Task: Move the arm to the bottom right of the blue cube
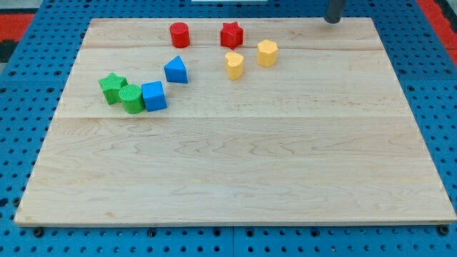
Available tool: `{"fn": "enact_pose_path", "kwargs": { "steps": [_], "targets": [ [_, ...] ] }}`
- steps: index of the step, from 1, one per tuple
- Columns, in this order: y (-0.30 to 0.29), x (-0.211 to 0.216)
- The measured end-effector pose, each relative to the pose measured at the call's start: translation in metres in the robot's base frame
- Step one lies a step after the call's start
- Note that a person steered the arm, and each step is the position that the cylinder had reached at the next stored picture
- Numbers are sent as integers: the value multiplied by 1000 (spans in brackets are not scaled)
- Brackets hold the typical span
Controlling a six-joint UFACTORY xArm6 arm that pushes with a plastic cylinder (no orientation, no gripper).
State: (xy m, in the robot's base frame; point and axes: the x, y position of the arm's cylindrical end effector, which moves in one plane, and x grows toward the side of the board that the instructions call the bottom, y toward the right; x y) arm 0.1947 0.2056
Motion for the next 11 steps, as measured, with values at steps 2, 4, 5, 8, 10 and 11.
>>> {"fn": "enact_pose_path", "kwargs": {
  "steps": [2, 4, 5, 8, 10, 11],
  "targets": [
    [-5, 1],
    [7, 29],
    [6, 42],
    [-73, 210],
    [-320, 288],
    [-404, 270]
  ]
}}
